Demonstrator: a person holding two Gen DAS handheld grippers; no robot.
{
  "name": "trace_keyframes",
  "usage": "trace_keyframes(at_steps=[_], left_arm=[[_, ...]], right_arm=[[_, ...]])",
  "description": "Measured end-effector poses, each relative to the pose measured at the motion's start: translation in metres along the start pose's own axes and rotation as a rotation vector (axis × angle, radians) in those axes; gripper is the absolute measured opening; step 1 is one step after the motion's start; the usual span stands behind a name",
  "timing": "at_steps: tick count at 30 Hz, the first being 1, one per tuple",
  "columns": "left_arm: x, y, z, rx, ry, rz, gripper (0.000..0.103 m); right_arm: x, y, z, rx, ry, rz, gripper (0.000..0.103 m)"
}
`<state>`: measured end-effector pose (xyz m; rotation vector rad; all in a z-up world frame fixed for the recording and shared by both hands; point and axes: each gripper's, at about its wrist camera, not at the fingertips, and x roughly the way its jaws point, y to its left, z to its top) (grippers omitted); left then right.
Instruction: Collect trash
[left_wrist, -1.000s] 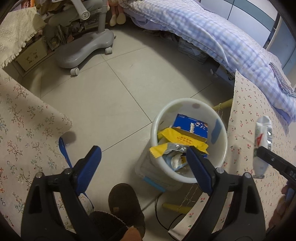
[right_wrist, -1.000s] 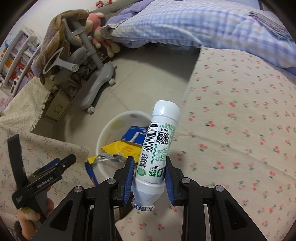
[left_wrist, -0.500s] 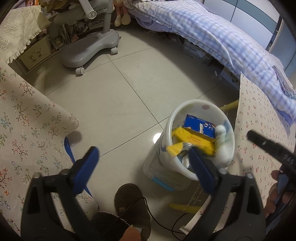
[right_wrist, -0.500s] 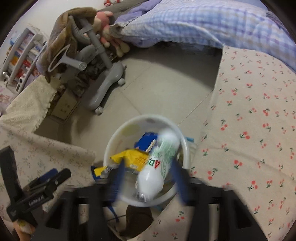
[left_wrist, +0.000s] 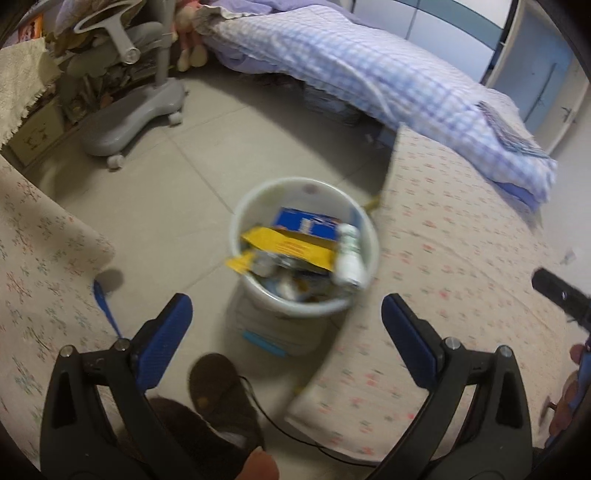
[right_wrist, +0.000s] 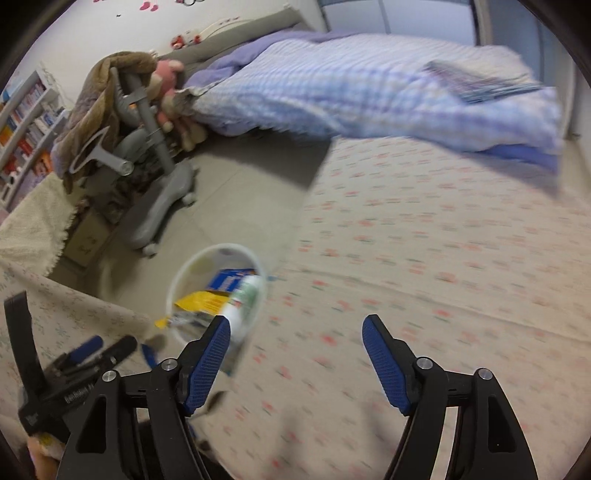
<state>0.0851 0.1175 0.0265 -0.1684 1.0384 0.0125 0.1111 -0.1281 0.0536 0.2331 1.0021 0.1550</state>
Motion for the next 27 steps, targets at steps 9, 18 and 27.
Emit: trace_keyframes(at_steps=[9, 18, 27], left_arm=[[-0.020, -0.048, -0.050, 0.064, -0.056, -0.011, 0.102], [-0.015, -0.076, -0.089, 0.150, -0.062, 0.020, 0.102], [-0.021, -0.084, -0.095, 0.175, -0.097, 0.020, 0.102]], right_arm=[[-0.073, -0.053, -0.084, 0.029, -0.133, -0.172, 0.086], [-0.077, -0.085, -0.119, 0.028, -0.167, -0.237, 0.087], [-0.070, -0.093, -0.134, 0.032, -0.156, -0.268, 0.087]])
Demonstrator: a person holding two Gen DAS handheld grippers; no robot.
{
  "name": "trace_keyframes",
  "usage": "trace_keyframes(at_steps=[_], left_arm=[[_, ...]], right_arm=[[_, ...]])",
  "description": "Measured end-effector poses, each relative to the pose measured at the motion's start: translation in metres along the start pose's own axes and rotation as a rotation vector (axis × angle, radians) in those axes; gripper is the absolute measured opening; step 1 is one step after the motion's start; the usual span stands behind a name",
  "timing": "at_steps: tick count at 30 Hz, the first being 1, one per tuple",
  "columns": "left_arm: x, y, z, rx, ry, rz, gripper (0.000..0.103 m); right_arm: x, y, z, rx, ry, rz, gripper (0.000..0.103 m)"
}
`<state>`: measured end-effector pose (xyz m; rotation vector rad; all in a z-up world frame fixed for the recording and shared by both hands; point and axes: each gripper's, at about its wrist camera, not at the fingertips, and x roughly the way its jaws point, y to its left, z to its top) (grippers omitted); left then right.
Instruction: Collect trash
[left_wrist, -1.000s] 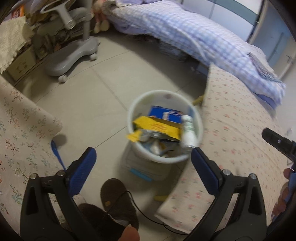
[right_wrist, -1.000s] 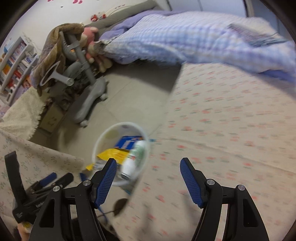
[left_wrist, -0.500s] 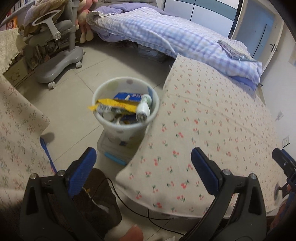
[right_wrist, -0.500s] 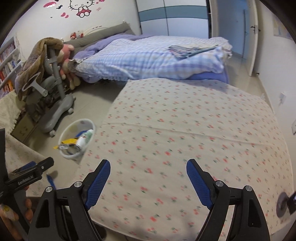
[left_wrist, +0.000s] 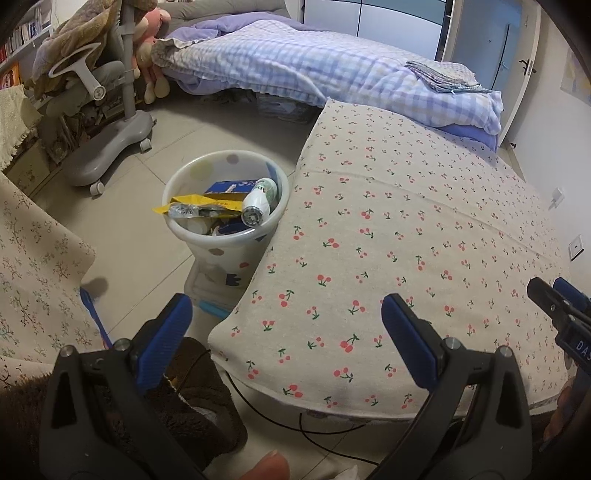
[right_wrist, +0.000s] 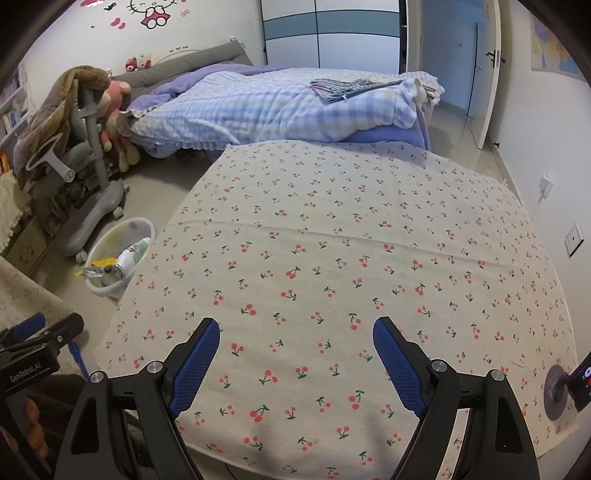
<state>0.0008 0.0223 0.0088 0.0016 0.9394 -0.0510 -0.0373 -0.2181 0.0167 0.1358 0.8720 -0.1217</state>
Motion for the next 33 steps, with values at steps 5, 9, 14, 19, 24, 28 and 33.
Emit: trace_keyframes(at_steps=[5, 9, 14, 19, 24, 28, 33], left_arm=[[-0.001, 0.001, 0.000, -0.008, 0.001, -0.012, 0.102], [-0.001, 0.002, -0.002, -0.003, 0.001, -0.025, 0.102], [0.001, 0.002, 0.000, -0.011, 0.004, -0.020, 0.102], [0.001, -0.002, 0.001, -0.002, 0.002, -0.020, 0.102], [0.002, -0.006, 0.000, 0.010, -0.004, -0.002, 0.102], [0.001, -0.007, 0.001, 0.010, -0.006, 0.000, 0.102], [0.000, -0.006, 0.002, 0.011, -0.017, 0.002, 0.102]], right_arm=[[0.002, 0.001, 0.003, 0.005, -0.016, 0.000, 0.087], [0.003, 0.006, 0.005, -0.012, -0.018, -0.005, 0.087], [-0.001, 0.008, 0.009, -0.020, -0.034, 0.001, 0.087], [0.002, 0.004, 0.011, -0.009, -0.030, 0.004, 0.087], [0.001, 0.002, 0.011, -0.002, -0.029, 0.012, 0.087], [-0.001, 0.004, 0.010, -0.012, -0.035, 0.016, 0.087], [0.001, 0.006, 0.010, -0.015, -0.031, 0.018, 0.087]])
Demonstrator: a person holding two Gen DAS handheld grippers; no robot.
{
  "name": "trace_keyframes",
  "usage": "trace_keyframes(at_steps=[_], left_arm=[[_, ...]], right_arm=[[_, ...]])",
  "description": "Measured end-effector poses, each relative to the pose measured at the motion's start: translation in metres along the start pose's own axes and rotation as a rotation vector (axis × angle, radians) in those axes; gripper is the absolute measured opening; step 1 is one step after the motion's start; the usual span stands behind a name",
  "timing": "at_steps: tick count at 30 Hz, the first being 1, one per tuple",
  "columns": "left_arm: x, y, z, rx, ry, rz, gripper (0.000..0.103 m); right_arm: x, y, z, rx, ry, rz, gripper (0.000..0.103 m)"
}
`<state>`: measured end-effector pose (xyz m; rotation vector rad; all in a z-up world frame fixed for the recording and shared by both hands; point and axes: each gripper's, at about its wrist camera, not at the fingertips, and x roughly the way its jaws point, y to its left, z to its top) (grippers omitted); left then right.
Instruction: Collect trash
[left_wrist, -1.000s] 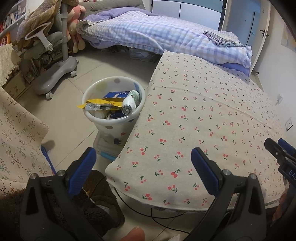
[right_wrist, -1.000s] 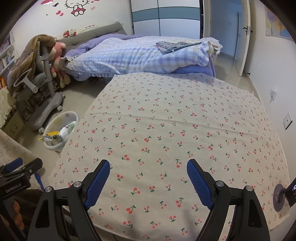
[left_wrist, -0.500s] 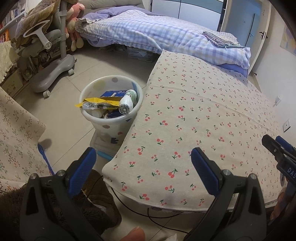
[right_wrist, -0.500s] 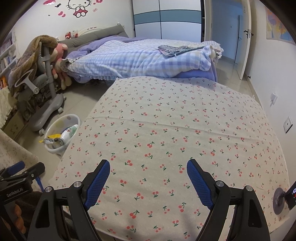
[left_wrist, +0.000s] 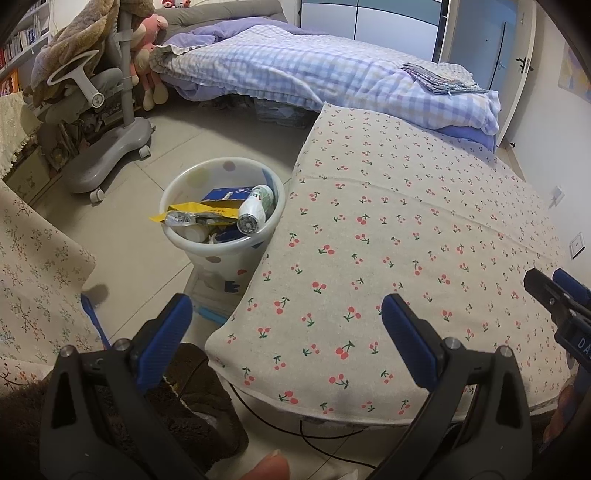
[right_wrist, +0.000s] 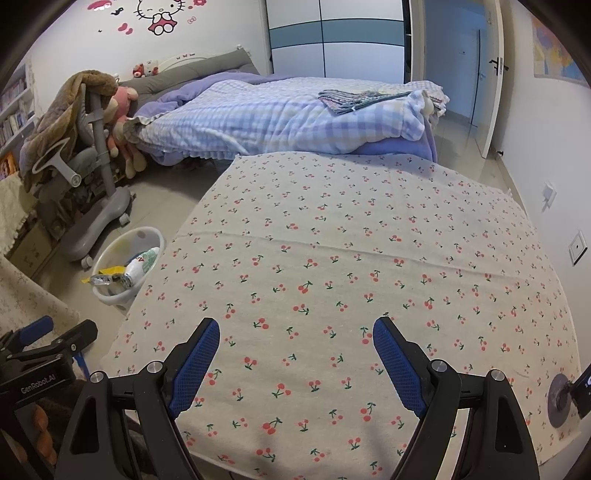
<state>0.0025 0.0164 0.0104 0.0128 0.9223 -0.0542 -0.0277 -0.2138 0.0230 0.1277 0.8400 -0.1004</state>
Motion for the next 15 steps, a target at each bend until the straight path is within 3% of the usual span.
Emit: trace_keyframes(at_steps=[15], left_arm=[[-0.0035, 0.0042, 0.0027, -0.012, -0.013, 0.001, 0.102]], right_arm=[[0.0056, 0.0012, -0.0006, 0.006, 0.009, -0.006, 0.087]])
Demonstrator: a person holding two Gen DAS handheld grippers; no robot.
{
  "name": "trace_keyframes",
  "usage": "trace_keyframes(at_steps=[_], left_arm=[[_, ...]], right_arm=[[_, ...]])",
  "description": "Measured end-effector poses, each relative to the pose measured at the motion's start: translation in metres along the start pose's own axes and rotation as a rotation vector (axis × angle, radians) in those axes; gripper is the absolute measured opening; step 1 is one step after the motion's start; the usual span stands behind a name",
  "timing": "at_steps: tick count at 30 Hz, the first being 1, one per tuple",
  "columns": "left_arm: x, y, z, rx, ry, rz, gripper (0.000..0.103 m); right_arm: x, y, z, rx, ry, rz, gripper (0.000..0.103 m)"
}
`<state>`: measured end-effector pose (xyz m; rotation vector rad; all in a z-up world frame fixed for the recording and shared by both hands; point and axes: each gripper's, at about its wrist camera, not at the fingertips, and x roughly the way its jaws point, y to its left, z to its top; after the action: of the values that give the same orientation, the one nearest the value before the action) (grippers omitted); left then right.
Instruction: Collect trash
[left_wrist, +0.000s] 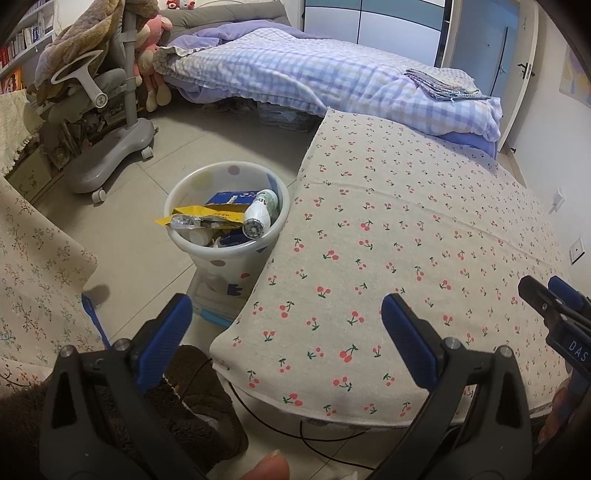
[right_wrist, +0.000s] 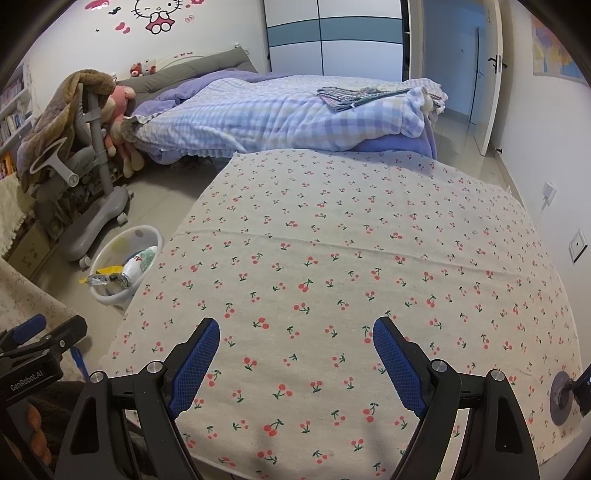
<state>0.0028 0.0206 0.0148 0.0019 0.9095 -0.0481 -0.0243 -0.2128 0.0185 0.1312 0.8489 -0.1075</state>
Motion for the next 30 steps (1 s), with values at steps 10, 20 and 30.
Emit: trace_keyframes(at_steps=[10, 20, 30], left_arm=[[-0.0011, -0.0037, -0.0007, 0.014, -0.014, 0.008, 0.102], [-0.0023, -0.0056, -0.0007, 0.020, -0.021, 0.013, 0.102], [-0.0021, -0.0061, -0.0001, 0.022, -0.021, 0.015, 0.102]], right_arm=[[-0.0017, 0.0026, -0.0008, -0.008, -0.001, 0.006, 0.087], [-0.0025, 0.0031, -0.0011, -0.003, 0.001, 0.008, 0.087], [-0.0041, 0.0030, -0.0026, -0.003, 0.001, 0.009, 0.087]])
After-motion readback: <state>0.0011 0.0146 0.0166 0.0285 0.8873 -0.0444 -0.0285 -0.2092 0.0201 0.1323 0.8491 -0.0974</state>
